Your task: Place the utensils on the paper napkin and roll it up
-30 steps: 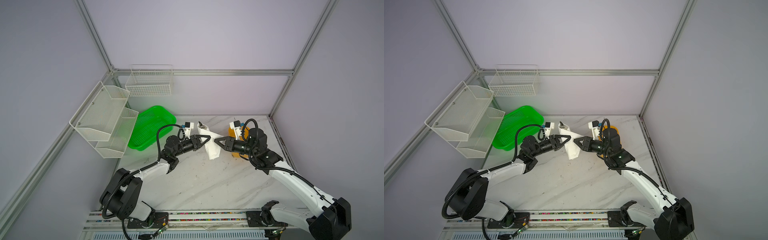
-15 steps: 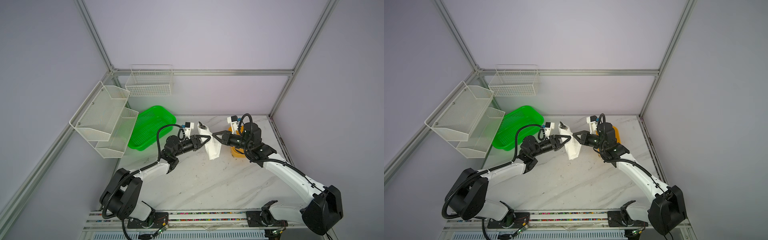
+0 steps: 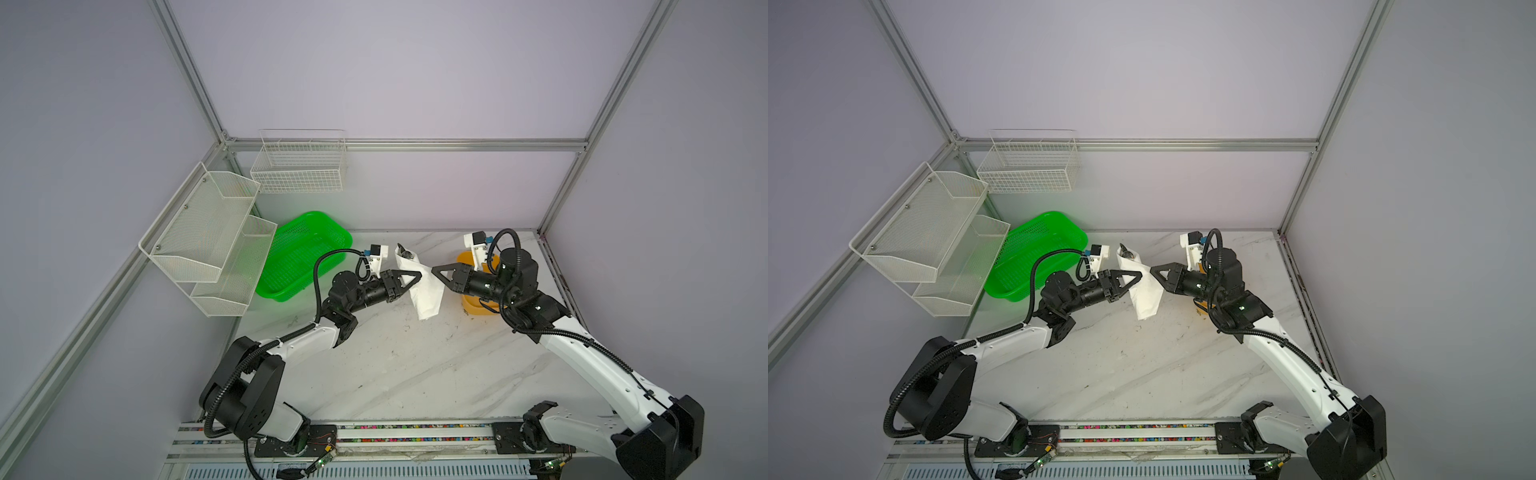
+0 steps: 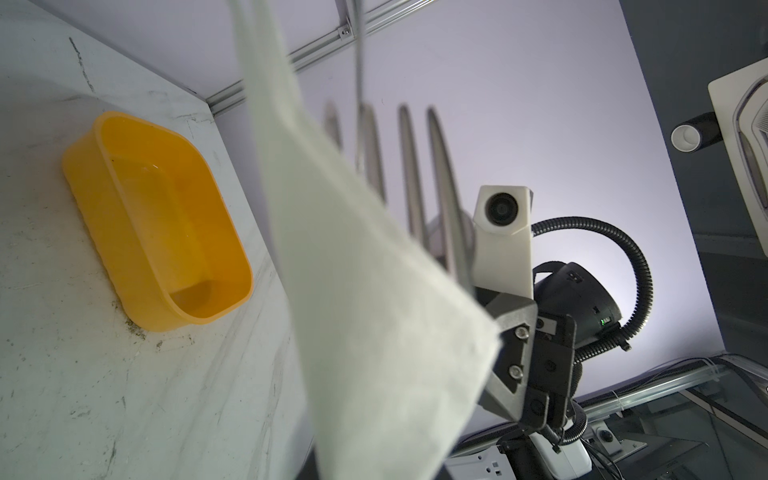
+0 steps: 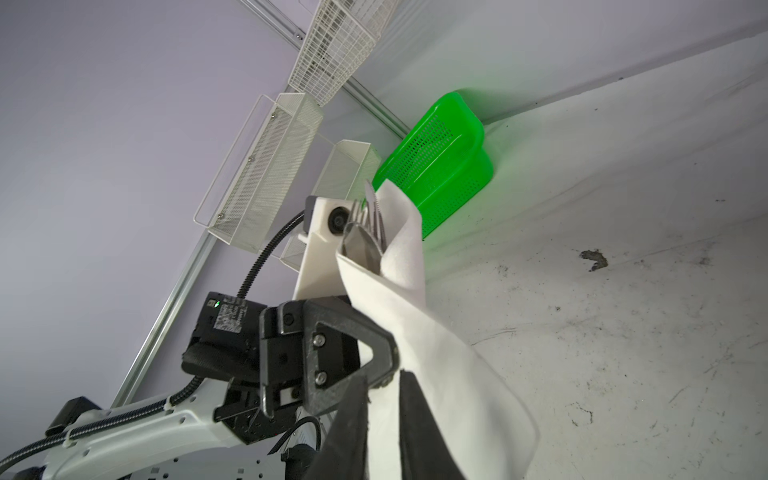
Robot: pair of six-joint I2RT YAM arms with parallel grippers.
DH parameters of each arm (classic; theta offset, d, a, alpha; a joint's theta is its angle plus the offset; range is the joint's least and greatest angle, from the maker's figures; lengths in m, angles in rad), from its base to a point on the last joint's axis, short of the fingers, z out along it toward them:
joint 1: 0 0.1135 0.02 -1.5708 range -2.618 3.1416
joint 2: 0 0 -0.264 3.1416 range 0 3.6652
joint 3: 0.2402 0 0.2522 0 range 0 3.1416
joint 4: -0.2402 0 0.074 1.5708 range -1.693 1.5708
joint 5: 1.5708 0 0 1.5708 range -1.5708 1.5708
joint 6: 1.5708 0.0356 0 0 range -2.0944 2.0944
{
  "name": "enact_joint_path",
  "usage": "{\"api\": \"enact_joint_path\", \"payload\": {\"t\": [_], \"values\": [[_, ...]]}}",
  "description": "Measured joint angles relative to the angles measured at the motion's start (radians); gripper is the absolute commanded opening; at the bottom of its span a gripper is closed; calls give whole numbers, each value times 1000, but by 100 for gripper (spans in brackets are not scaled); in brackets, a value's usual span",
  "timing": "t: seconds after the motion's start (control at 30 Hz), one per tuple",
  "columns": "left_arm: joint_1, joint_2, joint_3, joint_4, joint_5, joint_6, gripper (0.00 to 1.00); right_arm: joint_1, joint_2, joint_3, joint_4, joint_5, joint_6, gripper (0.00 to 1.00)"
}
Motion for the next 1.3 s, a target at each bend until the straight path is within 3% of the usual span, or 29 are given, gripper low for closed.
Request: {"api": "enact_joint_path", "payload": {"t": [0.37, 0.67, 0.97, 1.3], "values": [[0, 0, 0, 1, -2, -1, 16, 1, -59, -80, -145, -130, -55, 12], [0, 0, 0, 8, -6, -16, 16, 6, -79, -113, -253, -142, -104, 12], [0, 0, 0, 22, -7, -16, 16, 6, -69, -86, -296, -106, -127, 16], [0, -1, 0, 13, -7, -14, 16, 6, -123, 43, -389, 64, -137, 19]]}}
